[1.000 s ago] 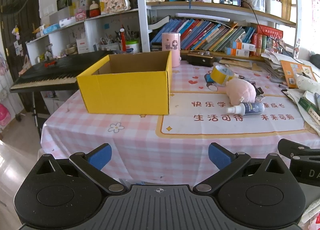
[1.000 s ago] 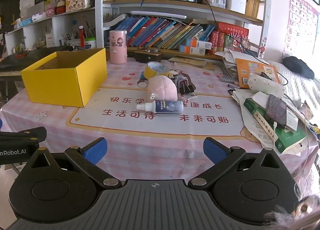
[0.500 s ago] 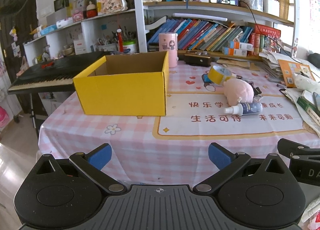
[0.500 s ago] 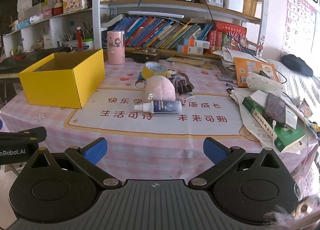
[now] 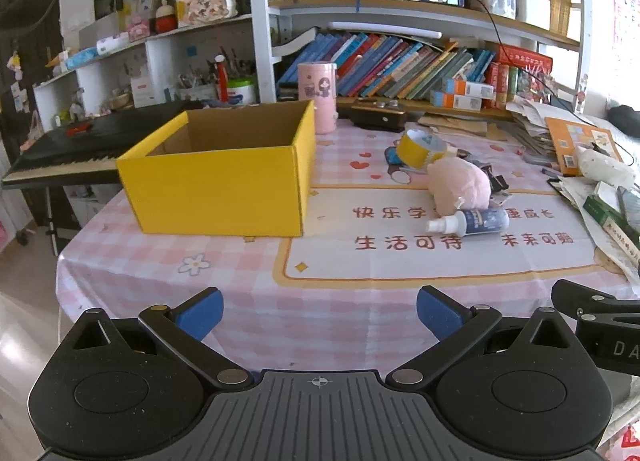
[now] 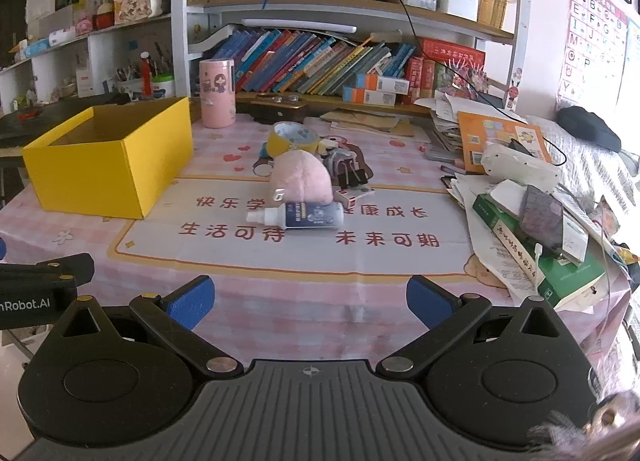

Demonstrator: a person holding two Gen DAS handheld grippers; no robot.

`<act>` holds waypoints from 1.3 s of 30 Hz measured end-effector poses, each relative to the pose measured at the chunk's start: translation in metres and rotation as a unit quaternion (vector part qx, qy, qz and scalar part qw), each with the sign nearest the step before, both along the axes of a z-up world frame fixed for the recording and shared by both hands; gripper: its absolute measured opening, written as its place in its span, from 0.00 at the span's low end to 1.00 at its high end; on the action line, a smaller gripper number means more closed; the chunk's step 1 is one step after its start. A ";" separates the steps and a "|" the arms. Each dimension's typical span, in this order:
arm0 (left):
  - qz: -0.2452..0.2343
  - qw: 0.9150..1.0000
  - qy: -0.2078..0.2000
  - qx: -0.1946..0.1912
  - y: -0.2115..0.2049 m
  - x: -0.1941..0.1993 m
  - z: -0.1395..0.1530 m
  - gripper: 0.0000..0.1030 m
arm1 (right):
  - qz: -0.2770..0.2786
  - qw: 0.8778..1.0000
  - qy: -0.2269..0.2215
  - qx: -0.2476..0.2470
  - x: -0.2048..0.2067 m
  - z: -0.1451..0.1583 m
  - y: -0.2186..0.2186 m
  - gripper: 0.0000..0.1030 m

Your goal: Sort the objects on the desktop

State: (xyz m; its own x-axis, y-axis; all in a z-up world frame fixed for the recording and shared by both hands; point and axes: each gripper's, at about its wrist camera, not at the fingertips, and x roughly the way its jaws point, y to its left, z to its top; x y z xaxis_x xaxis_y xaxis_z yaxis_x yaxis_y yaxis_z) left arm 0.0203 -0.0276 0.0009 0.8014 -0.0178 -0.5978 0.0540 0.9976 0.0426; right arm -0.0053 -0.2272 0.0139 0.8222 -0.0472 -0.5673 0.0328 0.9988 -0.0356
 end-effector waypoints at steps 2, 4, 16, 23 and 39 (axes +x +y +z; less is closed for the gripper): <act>-0.002 1.000 0.002 -0.002 -0.005 0.003 -0.001 1.00 | -0.003 1.000 0.004 -0.001 0.005 -0.001 -0.006 1.00; -0.003 1.000 0.005 -0.004 -0.011 0.007 -0.002 1.00 | -0.003 1.000 0.007 -0.002 0.009 -0.001 -0.012 1.00; 0.017 0.999 0.028 -0.015 -0.044 0.043 -0.012 1.00 | 0.017 0.999 0.024 -0.017 0.051 -0.004 -0.043 1.00; 0.024 0.999 0.039 -0.016 -0.074 0.069 -0.017 1.00 | 0.032 0.999 0.029 -0.025 0.086 -0.004 -0.069 1.00; 0.059 0.997 0.054 0.000 -0.122 0.110 -0.021 1.00 | 0.089 0.995 0.039 -0.007 0.153 -0.012 -0.115 1.00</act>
State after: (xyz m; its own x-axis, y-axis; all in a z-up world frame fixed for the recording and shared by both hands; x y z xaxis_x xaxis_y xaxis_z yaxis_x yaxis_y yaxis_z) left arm 0.1302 -0.1494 -0.0203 0.7289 0.0722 -0.6808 -0.0594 0.9973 0.0422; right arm 0.1476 -0.3419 0.0019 0.7720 0.0857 -0.6298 -0.1473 0.9880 -0.0461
